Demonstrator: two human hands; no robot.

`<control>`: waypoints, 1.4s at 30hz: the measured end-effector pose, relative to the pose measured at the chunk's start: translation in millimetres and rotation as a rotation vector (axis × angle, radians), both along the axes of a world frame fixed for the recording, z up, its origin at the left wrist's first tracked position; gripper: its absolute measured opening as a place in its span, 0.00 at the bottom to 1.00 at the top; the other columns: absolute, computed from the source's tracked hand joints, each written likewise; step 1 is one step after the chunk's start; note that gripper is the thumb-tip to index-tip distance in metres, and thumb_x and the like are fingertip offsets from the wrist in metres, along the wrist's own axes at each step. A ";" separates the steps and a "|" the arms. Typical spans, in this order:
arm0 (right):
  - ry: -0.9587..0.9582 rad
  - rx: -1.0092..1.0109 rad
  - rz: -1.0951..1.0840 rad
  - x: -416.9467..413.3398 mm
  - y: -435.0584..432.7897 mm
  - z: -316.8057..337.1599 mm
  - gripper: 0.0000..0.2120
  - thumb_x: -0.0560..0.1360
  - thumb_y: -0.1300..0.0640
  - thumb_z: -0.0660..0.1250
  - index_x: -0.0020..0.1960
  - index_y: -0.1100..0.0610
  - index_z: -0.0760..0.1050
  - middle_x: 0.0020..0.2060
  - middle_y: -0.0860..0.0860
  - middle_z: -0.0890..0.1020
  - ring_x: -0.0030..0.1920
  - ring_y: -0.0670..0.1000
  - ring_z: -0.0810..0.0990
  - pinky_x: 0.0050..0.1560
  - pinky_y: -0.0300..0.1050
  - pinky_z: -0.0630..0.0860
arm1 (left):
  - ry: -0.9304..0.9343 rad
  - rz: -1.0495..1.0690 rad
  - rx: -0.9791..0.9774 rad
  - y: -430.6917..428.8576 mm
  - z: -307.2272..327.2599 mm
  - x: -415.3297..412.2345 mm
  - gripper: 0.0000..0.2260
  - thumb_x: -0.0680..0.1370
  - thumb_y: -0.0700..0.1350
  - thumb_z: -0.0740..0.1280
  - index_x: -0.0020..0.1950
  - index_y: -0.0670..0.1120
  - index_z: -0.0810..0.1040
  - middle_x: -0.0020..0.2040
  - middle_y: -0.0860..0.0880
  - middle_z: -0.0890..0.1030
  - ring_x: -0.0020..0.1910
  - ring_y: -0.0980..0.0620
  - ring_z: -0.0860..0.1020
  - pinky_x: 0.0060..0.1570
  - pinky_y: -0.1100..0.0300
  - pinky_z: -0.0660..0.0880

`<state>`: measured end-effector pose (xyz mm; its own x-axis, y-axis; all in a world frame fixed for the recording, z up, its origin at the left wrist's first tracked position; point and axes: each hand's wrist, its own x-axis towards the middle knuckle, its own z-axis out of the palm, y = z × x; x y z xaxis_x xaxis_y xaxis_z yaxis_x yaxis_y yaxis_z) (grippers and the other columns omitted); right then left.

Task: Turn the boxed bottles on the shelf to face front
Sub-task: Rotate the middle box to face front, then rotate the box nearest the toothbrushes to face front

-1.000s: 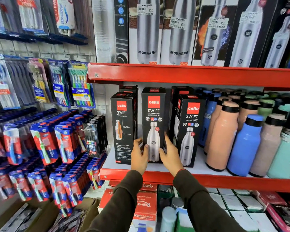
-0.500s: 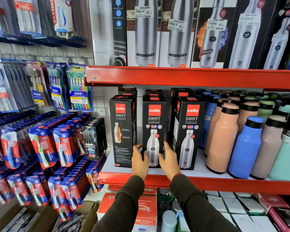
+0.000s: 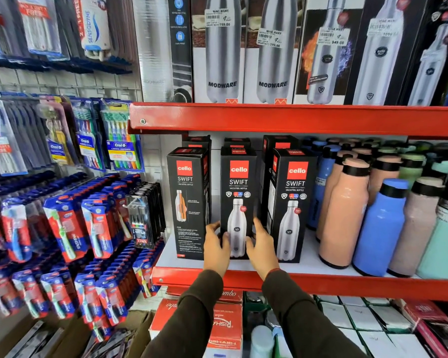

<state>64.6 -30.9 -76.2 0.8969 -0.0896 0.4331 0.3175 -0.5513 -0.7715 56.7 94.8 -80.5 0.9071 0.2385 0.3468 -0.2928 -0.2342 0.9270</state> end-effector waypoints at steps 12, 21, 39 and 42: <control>-0.071 0.108 -0.037 -22.7 -1.6 -15.8 0.19 0.79 0.62 0.62 0.69 0.54 0.70 0.60 0.52 0.77 0.59 0.48 0.78 0.62 0.43 0.75 | -0.062 -0.023 -0.013 3.1 -5.1 -14.1 0.22 0.83 0.42 0.60 0.76 0.43 0.62 0.73 0.45 0.70 0.73 0.48 0.69 0.75 0.51 0.66; -0.267 0.180 0.038 -44.9 35.9 -8.8 0.10 0.79 0.55 0.65 0.59 0.45 0.75 0.49 0.42 0.80 0.49 0.41 0.79 0.47 0.31 0.76 | -0.354 0.166 -0.004 30.9 -5.4 -35.5 0.13 0.83 0.47 0.59 0.68 0.53 0.70 0.58 0.56 0.75 0.61 0.56 0.75 0.62 0.66 0.70; 0.124 0.118 0.190 -6.8 114.7 7.4 0.24 0.81 0.63 0.55 0.77 0.54 0.60 0.71 0.55 0.71 0.70 0.53 0.71 0.71 0.53 0.68 | 0.016 -0.021 0.011 121.1 7.6 4.4 0.16 0.85 0.43 0.54 0.71 0.40 0.71 0.64 0.40 0.79 0.61 0.45 0.78 0.56 0.61 0.71; 0.118 0.132 0.201 -7.8 116.3 6.0 0.30 0.77 0.68 0.59 0.76 0.53 0.60 0.70 0.54 0.72 0.69 0.52 0.73 0.71 0.53 0.70 | 0.011 -0.032 -0.043 125.2 7.7 6.8 0.17 0.84 0.43 0.57 0.71 0.39 0.72 0.64 0.39 0.80 0.63 0.43 0.78 0.64 0.52 0.74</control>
